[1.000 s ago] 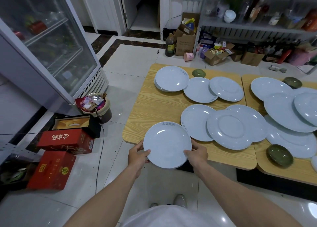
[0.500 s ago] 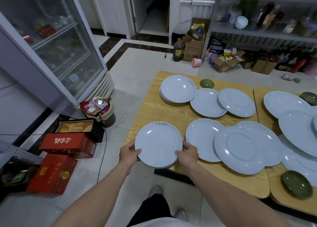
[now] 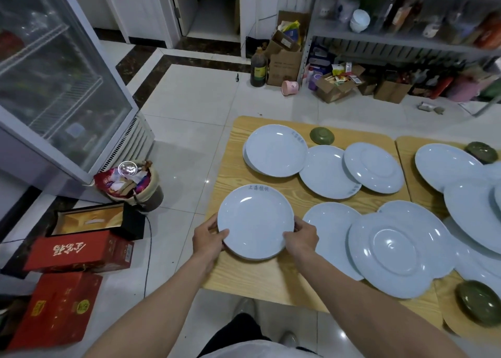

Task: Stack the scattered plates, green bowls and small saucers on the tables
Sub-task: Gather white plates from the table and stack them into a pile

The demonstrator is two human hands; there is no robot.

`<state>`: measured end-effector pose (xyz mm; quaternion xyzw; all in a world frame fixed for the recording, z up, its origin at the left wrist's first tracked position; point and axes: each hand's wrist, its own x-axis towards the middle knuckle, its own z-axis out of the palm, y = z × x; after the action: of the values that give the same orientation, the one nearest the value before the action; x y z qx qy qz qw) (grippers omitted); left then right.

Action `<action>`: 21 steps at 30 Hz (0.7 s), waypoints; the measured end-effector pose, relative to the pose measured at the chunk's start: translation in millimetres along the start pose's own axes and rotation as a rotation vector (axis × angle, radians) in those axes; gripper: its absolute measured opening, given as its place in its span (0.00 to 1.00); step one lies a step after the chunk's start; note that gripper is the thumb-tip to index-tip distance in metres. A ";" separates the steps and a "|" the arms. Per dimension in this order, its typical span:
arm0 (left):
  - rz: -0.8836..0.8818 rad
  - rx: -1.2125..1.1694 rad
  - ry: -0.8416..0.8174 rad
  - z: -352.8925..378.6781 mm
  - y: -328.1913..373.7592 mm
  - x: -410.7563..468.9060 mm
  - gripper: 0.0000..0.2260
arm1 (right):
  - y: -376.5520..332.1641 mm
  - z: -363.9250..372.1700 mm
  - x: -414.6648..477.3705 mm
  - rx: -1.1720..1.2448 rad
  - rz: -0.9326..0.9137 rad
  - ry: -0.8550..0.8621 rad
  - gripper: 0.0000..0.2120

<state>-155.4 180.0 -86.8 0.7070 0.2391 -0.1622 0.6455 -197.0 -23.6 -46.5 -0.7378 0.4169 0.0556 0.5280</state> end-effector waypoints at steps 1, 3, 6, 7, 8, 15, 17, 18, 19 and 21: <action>0.002 0.008 -0.003 -0.9 0.5 1.1 0.24 | -0.7 1.5 -0.1 -0.002 0.007 0.008 0.25; -0.002 0.044 -0.007 -2.0 2.0 1.0 0.25 | -2.2 1.8 -0.8 -0.017 0.019 0.008 0.25; 0.031 0.179 0.018 -2.3 13.2 -2.8 0.21 | -9.3 -5.5 1.5 -0.130 0.001 -0.017 0.19; 0.066 0.273 0.037 -1.5 19.3 -3.5 0.18 | -14.1 -9.5 3.3 -0.196 -0.027 -0.020 0.16; 0.122 0.388 0.056 -0.2 26.6 -3.6 0.16 | -19.6 -14.0 6.1 -0.269 -0.074 -0.022 0.15; 0.502 1.095 -0.036 31.0 91.6 21.7 0.24 | -83.7 -46.3 42.8 -0.944 -0.583 -0.118 0.31; 0.557 1.227 -0.053 46.5 110.3 29.0 0.27 | -100.5 -52.1 58.5 -1.096 -0.651 -0.115 0.35; 0.568 1.275 -0.054 54.2 118.0 32.2 0.28 | -108.1 -54.5 66.6 -1.149 -0.668 -0.116 0.36; 0.576 1.313 -0.054 61.8 125.2 34.8 0.28 | -115.4 -56.7 73.8 -1.183 -0.677 -0.117 0.37; 0.594 1.354 -0.048 76.0 137.5 38.8 0.29 | -128.0 -59.8 86.9 -1.213 -0.691 -0.108 0.37</action>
<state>-41.7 102.5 -1.5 0.9817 -0.1290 -0.1079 0.0898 -76.1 -109.1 28.0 -0.9888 0.0272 0.1439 0.0303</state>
